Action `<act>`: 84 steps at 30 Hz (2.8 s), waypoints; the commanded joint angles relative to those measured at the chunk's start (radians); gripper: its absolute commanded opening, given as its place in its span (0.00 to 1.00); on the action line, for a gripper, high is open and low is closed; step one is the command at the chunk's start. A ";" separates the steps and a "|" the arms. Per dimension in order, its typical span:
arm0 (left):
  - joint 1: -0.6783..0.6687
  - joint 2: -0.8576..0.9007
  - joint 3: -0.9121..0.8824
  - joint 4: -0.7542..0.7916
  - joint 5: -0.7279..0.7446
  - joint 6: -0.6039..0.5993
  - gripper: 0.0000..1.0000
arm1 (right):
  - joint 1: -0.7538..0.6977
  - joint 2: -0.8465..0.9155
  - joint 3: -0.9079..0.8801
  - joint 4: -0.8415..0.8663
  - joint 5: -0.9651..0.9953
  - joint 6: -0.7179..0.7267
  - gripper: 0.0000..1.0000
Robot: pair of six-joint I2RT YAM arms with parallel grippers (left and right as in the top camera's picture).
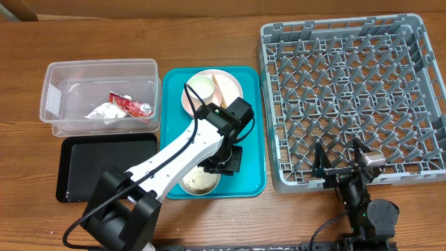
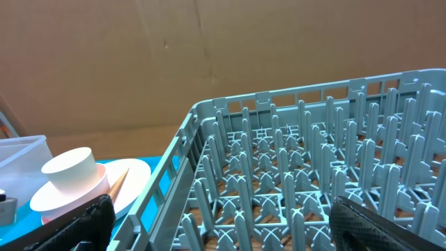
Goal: Sort waste into correct bins and load items into the dishwasher
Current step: 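Reach the left gripper to the rim of the white rice bowl, then grip the white bowl rim with the left gripper and lift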
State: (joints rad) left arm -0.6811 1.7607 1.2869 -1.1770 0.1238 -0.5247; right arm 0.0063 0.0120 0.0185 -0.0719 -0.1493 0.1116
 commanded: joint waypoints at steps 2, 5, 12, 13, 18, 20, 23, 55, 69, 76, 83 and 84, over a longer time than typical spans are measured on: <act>-0.003 -0.013 -0.008 0.004 -0.068 -0.037 0.24 | -0.002 -0.009 -0.011 0.005 0.003 0.001 1.00; -0.003 -0.013 -0.009 0.003 -0.069 -0.038 0.23 | -0.002 -0.009 -0.011 0.005 0.003 0.001 1.00; -0.003 -0.013 -0.013 0.011 -0.080 -0.041 0.21 | -0.002 -0.009 -0.011 0.005 0.003 0.001 1.00; -0.003 -0.013 -0.016 0.014 -0.080 -0.042 0.21 | -0.002 -0.009 -0.011 0.005 0.003 0.001 1.00; -0.003 -0.013 -0.053 0.050 -0.079 -0.061 0.24 | -0.002 -0.009 -0.011 0.005 0.003 0.001 1.00; -0.003 -0.013 -0.084 0.073 -0.079 -0.085 0.24 | -0.002 -0.009 -0.011 0.005 0.003 0.001 1.00; -0.003 -0.013 -0.114 0.107 -0.079 -0.090 0.23 | -0.002 -0.009 -0.011 0.005 0.003 0.001 1.00; -0.006 -0.013 -0.165 0.231 -0.347 -0.099 0.12 | -0.002 -0.009 -0.011 0.005 0.003 0.001 1.00; -0.006 -0.013 -0.165 0.214 -0.302 -0.100 0.11 | -0.002 -0.009 -0.011 0.005 0.003 0.001 1.00; -0.006 -0.013 -0.165 0.187 -0.310 -0.100 0.16 | -0.002 -0.009 -0.011 0.005 0.003 0.001 0.99; -0.007 -0.013 -0.165 0.187 -0.279 -0.100 0.17 | -0.002 -0.009 -0.011 0.005 0.003 0.001 1.00; -0.006 -0.013 -0.165 0.186 -0.278 -0.100 0.17 | -0.002 -0.009 -0.011 0.005 0.003 0.001 1.00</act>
State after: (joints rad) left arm -0.6811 1.7607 1.1316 -0.9874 -0.1764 -0.6117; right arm 0.0063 0.0120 0.0185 -0.0719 -0.1493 0.1108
